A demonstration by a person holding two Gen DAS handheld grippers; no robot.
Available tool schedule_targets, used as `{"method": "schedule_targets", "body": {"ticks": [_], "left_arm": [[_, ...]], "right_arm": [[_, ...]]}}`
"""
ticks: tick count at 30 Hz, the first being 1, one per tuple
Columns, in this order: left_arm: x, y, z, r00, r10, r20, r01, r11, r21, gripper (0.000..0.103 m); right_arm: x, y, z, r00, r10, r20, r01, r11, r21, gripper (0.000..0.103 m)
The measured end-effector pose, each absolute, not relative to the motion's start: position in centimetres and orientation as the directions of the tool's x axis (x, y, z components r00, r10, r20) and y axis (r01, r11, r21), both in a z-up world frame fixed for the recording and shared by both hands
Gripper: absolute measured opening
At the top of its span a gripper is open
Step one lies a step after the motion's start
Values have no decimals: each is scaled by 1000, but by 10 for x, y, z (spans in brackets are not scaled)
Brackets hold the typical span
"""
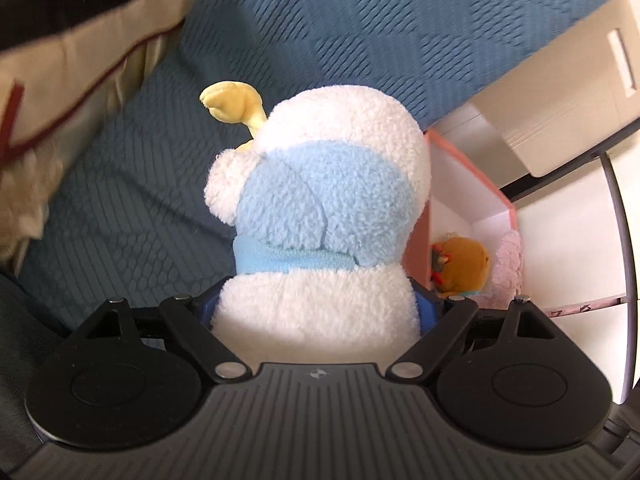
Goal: Organize objects
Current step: 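Carry the clip over the pink box with the right tool while the left tool carries the bird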
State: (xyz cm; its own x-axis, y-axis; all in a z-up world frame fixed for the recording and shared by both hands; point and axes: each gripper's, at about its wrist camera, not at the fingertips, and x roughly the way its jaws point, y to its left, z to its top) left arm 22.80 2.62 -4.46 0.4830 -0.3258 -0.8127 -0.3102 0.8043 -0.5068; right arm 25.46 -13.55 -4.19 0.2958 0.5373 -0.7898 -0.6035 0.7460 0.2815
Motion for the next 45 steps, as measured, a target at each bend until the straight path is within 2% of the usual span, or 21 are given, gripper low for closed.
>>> {"method": "schedule_targets", "body": {"ticks": [12, 20, 25, 27, 28, 34, 45], "left_arm": [[264, -25, 42, 565, -309, -765, -211, 842, -496, 89], [310, -88, 37, 552, -340, -762, -122, 870, -477, 89], [334, -127, 25, 526, -366, -768, -77, 878, -472, 88], [343, -142, 19, 516, -372, -772, -60, 883, -465, 75], [348, -149, 16, 511, -384, -769, -46, 881, -470, 74], [377, -185, -13, 454, -395, -799, -23, 891, -454, 73], [375, -206, -55, 388, -362, -848, 11, 921, -389, 73]], "right_arm": [[281, -170, 17, 352, 598, -720, -618, 726, 301, 40], [310, -214, 21, 411, 581, -703, -566, 767, 303, 40], [333, -249, 2, 442, 539, -717, -497, 812, 304, 40], [342, -261, -10, 445, 516, -732, -469, 831, 300, 40], [346, -267, -17, 443, 506, -740, -455, 838, 301, 40], [372, -292, -62, 428, 434, -793, -378, 883, 279, 40], [404, -318, -128, 384, 335, -860, -287, 929, 234, 40]]}}
